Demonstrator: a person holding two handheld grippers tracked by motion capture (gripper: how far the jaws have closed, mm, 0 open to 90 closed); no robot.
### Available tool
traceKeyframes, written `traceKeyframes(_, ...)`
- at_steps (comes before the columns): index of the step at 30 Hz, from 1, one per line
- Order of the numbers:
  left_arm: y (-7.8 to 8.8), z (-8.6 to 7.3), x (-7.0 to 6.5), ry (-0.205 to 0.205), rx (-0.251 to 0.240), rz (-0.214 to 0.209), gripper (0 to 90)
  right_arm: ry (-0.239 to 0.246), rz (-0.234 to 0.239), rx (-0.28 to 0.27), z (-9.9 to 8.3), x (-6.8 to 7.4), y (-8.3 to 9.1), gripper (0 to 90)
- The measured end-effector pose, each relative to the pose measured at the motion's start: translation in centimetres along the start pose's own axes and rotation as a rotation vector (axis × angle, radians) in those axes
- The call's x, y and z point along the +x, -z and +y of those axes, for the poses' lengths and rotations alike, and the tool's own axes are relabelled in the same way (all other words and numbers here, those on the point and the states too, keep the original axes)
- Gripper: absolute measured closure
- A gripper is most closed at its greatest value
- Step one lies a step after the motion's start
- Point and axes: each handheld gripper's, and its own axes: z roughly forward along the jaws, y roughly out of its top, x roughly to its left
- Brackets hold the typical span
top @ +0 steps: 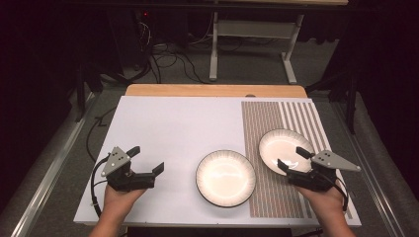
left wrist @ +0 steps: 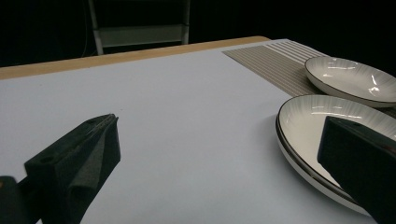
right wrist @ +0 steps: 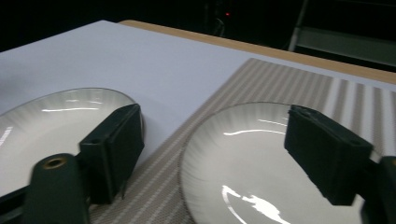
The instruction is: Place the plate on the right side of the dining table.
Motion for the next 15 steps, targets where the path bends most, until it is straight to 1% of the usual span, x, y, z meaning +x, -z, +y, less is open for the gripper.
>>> traceKeyframes(1, 0.0, 0.0, -0.1, -0.001, -0.003, -0.002, 0.2, 0.01, 0.016, -0.004, 0.1, 0.5, -0.1, 11.7)
traceKeyframes(3, 0.2, 0.0, -0.3, -0.006, -0.005, -0.009, 0.2, 0.014, 0.042, -0.024, 0.2, 1.5, -0.2, 0.4)
traceKeyframes(5, 0.3, 0.0, -0.4, -0.01, -0.014, -0.014, 0.2, 0.013, 0.052, -0.05, 0.3, 2.2, -0.1, 0.4)
traceKeyframes(6, 0.3, 0.0, -0.5, -0.01, -0.014, -0.015, 0.2, 0.01, 0.055, -0.055, 0.4, 2.4, -0.1, 0.4)
traceKeyframes(8, 0.3, 0.0, -0.5, -0.01, -0.015, -0.016, 0.1, 0.022, 0.061, -0.056, 0.4, 2.7, -0.2, 0.4)
traceKeyframes(9, 0.3, 0.0, -0.4, -0.007, -0.014, -0.015, 0.2, 0.02, 0.062, -0.052, 0.4, 2.8, -0.2, 0.4)
traceKeyframes(10, 0.3, 0.0, -0.4, -0.007, -0.014, -0.013, 0.2, 0.034, 0.058, -0.051, 0.4, 2.8, -0.3, 0.4)
traceKeyframes(12, 0.4, 0.0, -0.4, -0.005, -0.015, -0.011, 0.2, 0.027, 0.059, -0.043, 0.3, 2.8, -0.3, 0.4)
traceKeyframes(15, 0.5, 0.0, -0.4, -0.007, -0.02, -0.005, 0.2, 0.023, 0.059, -0.05, 0.3, 2.6, -0.3, 0.4)
